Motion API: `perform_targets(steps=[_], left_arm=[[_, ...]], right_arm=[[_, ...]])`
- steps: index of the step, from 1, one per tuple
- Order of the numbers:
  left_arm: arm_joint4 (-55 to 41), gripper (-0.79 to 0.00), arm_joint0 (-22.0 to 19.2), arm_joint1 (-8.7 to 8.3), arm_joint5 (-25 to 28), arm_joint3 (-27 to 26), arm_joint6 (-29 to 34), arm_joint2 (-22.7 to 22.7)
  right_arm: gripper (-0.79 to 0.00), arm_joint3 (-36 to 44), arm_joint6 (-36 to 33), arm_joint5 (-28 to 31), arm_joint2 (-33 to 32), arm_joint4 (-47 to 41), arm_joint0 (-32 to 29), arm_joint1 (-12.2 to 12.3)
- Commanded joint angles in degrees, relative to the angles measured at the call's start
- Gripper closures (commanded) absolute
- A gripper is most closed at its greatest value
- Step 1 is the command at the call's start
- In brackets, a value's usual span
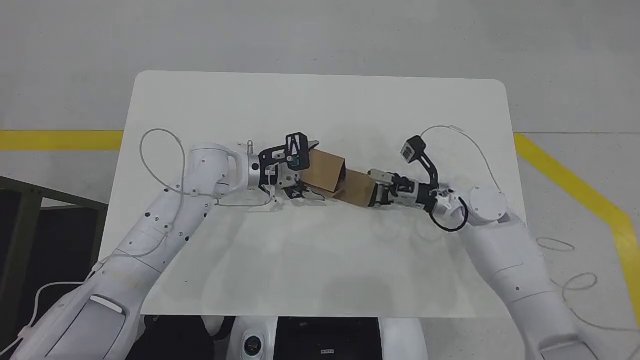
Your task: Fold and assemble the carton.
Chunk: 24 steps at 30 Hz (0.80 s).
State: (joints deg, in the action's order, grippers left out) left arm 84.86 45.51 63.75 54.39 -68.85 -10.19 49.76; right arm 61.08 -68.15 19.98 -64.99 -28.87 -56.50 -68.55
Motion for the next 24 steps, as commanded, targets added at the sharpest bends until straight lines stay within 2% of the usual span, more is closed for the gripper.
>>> perform_targets(steps=[1,14,24], left_arm=[[0.1,-0.785,0.0,0.01,0.0,-0.1,0.0,0.0],[0.9,-0.785,0.1,0.05,0.1,-0.3,-0.3,0.0],[1.3,-0.785,0.1,0.08,0.1,-0.4,-0.4,0.0]], right_arm=[[-0.785,-0.4,-0.6,0.7,0.1,-1.1,0.3,-0.1],[-0.785,0.7,-3.3,2.3,1.3,-6.5,1.4,-0.9],[-0.785,-0.6,-2.1,2.3,4.4,-7.0,3.6,-2.1]])
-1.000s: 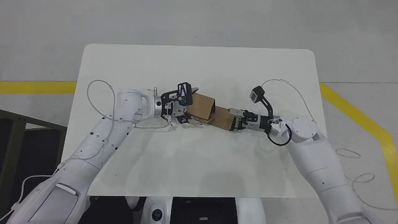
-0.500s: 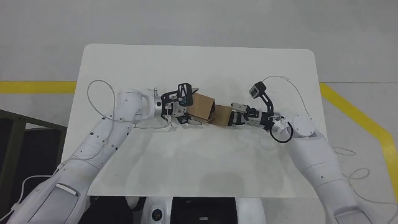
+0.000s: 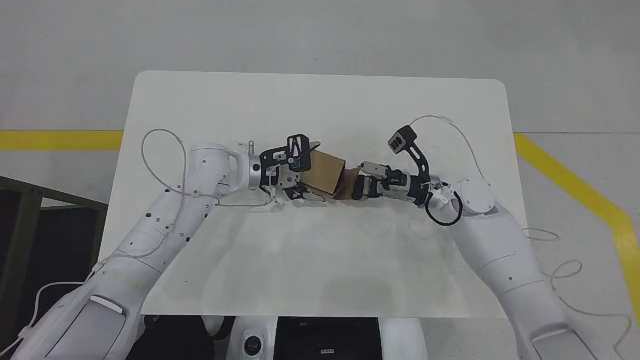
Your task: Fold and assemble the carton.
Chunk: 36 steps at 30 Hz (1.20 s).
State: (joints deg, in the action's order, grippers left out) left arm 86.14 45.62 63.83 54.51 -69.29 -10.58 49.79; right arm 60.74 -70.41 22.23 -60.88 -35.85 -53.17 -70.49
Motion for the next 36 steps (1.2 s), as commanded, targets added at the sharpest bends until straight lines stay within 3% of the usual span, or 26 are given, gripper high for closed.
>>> perform_targets(steps=[1,27,33,36], left_arm=[[0.0,-0.785,0.0,0.01,0.0,0.0,0.0,0.0],[1.0,-0.785,0.1,0.01,0.4,0.2,-0.3,0.2],[1.2,-0.785,0.1,-0.05,0.6,0.3,-0.4,0.3],[1.3,-0.785,0.1,-0.07,0.5,0.2,-0.4,0.4]], right_arm=[[-0.785,-0.5,0.4,0.2,0.6,-0.1,0.5,-0.3],[-0.785,-1.4,3.2,1.9,1.8,3.9,2.1,-1.0],[-0.64,-0.1,3.9,1.3,1.1,5.2,1.5,-0.7],[-0.637,0.5,4.2,1.1,0.9,5.8,1.2,-0.6]])
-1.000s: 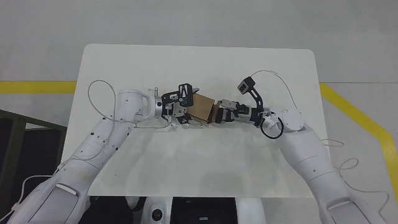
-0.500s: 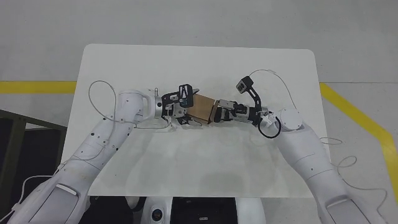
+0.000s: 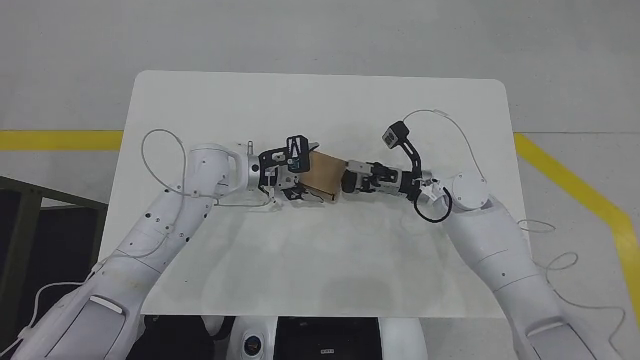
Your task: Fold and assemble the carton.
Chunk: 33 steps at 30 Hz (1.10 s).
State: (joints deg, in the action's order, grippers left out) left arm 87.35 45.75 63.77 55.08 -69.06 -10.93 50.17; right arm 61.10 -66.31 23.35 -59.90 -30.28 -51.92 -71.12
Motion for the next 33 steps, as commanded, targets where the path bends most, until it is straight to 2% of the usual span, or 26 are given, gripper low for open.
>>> perform_targets(steps=[1,4,7,10,23,33], left_arm=[[0.1,-0.785,0.0,-0.02,0.0,0.0,-0.1,0.1],[0.1,-0.785,0.1,-0.05,0.0,0.0,-0.1,0.2],[0.2,-0.785,0.1,-0.07,0.0,0.0,0.0,0.2],[0.2,-0.785,0.1,-0.08,0.0,0.0,0.0,0.3],[0.5,-0.785,0.2,-0.08,0.0,0.0,-0.1,0.2],[0.6,-0.785,0.2,-0.06,0.0,0.0,-0.2,0.2]], right_arm=[[-0.646,0.2,0.3,-0.2,-0.1,0.5,-0.1,0.1],[-0.619,0.5,0.8,-0.5,-0.2,1.2,-0.4,0.2],[-0.468,0.5,1.3,-1.2,-0.1,2.9,-0.4,0.3],[-0.385,0.6,2.2,-1.8,-0.1,4.7,-0.5,0.4],[-0.302,1.9,3.3,-3.7,-0.9,9.1,-1.7,1.2],[-0.268,3.3,3.8,-5.3,-1.2,12.3,-2.3,1.7]])
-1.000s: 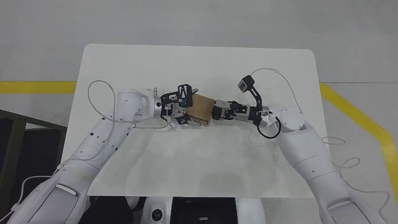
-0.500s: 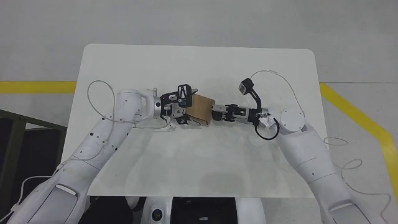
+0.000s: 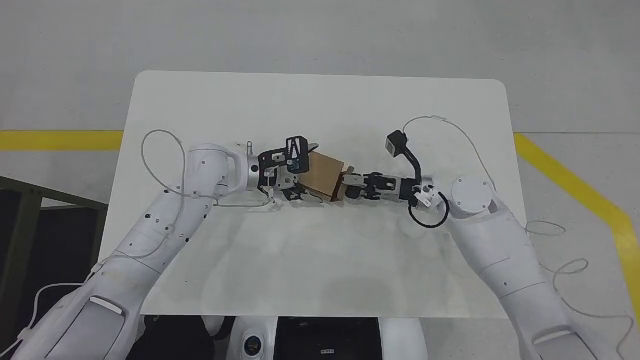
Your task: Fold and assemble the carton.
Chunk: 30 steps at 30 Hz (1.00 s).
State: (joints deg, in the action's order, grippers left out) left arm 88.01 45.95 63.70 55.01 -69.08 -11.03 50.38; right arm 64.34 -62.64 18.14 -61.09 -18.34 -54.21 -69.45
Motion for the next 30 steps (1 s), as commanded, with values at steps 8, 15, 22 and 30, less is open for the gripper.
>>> perform_targets(steps=[8,15,22,30], left_arm=[[-0.1,-0.785,0.0,0.03,0.0,0.1,0.0,0.0],[0.0,-0.785,0.1,0.03,0.0,0.1,0.1,0.0],[0.0,-0.785,0.1,0.03,0.0,0.1,0.1,0.0],[0.2,-0.785,0.1,0.04,0.1,0.0,0.2,-0.1]], right_arm=[[-0.249,0.2,0.5,0.3,0.5,0.0,0.2,-0.1],[-0.212,-0.2,0.7,1.2,0.6,-1.0,0.4,-0.2],[-0.206,-0.5,0.7,0.2,1.0,0.7,0.8,-0.1],[-0.203,-0.3,0.9,0.4,0.4,0.8,0.3,0.2]])
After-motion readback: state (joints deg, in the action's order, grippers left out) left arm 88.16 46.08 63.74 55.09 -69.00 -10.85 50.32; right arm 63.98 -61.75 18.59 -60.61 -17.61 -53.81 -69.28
